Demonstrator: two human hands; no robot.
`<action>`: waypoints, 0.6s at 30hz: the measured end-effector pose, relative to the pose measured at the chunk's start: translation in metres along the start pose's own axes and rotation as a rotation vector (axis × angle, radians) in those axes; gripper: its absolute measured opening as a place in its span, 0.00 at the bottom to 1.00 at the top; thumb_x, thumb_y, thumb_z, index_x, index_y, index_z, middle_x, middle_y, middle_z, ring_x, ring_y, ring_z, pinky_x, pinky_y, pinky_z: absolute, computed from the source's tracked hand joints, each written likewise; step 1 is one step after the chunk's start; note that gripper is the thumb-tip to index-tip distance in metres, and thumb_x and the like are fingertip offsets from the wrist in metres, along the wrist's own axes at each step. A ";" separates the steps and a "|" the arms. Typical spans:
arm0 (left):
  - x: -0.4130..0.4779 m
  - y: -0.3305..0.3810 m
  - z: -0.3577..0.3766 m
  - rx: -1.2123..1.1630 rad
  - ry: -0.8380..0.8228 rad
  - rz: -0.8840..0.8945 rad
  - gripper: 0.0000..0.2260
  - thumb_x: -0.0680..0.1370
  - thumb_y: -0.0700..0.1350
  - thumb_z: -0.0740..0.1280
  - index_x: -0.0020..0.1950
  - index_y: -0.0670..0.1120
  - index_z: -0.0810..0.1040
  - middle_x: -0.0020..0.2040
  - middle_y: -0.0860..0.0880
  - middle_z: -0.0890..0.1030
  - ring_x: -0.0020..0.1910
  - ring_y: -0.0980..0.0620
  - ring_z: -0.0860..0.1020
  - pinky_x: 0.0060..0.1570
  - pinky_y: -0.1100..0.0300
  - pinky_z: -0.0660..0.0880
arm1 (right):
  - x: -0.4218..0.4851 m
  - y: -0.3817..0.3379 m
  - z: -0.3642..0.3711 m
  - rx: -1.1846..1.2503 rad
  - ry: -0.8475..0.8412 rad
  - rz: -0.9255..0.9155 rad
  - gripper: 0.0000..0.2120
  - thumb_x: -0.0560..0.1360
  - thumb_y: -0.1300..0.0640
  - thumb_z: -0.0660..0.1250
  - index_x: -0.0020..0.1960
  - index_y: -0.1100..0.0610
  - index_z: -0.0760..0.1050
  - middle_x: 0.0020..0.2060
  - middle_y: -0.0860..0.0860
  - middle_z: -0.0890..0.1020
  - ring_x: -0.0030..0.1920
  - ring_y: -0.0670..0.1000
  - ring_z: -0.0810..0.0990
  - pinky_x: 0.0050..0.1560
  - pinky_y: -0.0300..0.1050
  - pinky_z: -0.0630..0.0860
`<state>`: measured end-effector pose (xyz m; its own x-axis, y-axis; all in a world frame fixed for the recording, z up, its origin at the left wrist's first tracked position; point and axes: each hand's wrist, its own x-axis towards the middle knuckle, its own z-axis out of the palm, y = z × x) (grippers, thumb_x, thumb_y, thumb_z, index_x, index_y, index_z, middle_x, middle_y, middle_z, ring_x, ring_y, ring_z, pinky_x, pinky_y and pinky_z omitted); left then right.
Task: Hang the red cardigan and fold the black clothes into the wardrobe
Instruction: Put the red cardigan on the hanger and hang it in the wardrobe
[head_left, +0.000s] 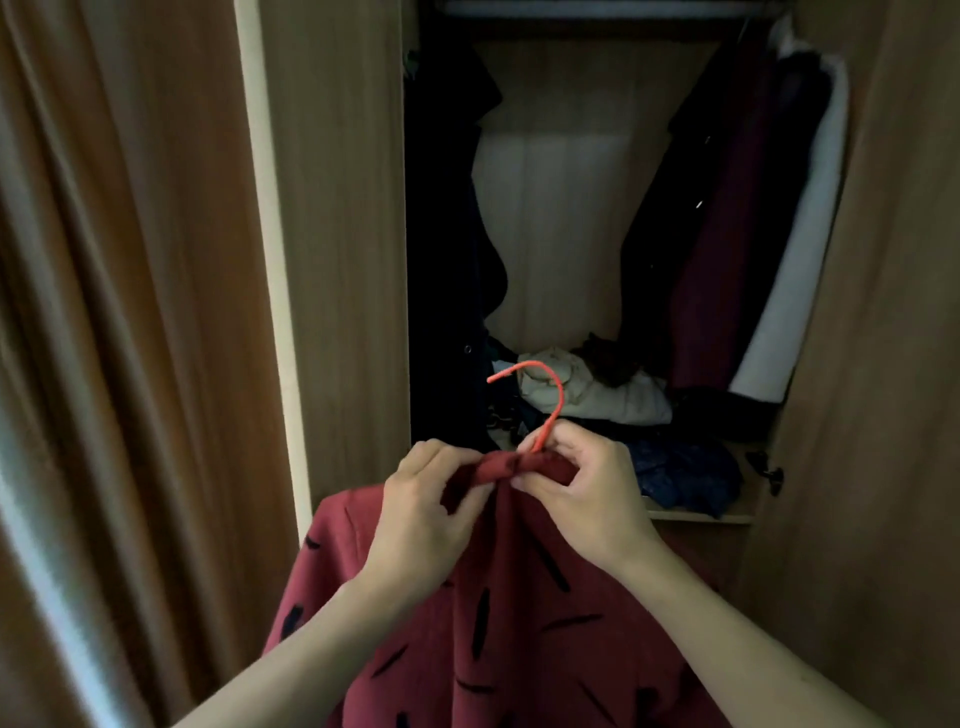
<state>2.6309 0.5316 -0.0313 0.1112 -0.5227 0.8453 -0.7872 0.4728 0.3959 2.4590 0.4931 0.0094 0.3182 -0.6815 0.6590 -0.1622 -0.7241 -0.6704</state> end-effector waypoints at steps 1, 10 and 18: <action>0.004 0.004 0.003 0.012 0.036 0.009 0.07 0.72 0.45 0.73 0.50 0.46 0.83 0.43 0.58 0.77 0.44 0.58 0.76 0.45 0.62 0.74 | 0.003 0.000 -0.004 0.006 0.011 -0.007 0.11 0.67 0.67 0.77 0.42 0.53 0.80 0.36 0.46 0.84 0.40 0.46 0.84 0.44 0.36 0.78; 0.041 0.027 0.016 -0.005 0.115 -0.001 0.05 0.73 0.39 0.75 0.47 0.46 0.83 0.42 0.56 0.79 0.42 0.57 0.78 0.43 0.67 0.73 | 0.021 0.004 -0.051 -0.664 0.189 0.029 0.25 0.64 0.31 0.73 0.46 0.50 0.72 0.40 0.42 0.76 0.39 0.44 0.76 0.36 0.43 0.74; 0.053 0.034 0.027 -0.022 0.087 0.024 0.05 0.74 0.39 0.75 0.46 0.46 0.83 0.42 0.55 0.79 0.42 0.55 0.77 0.43 0.60 0.75 | 0.027 0.004 -0.093 -0.259 -0.242 0.123 0.05 0.76 0.54 0.70 0.43 0.54 0.82 0.38 0.50 0.85 0.40 0.49 0.83 0.47 0.51 0.80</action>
<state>2.5942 0.5008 0.0174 0.1457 -0.4483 0.8819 -0.7771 0.4999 0.3824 2.3807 0.4621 0.0566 0.4881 -0.7424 0.4589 -0.4339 -0.6626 -0.6105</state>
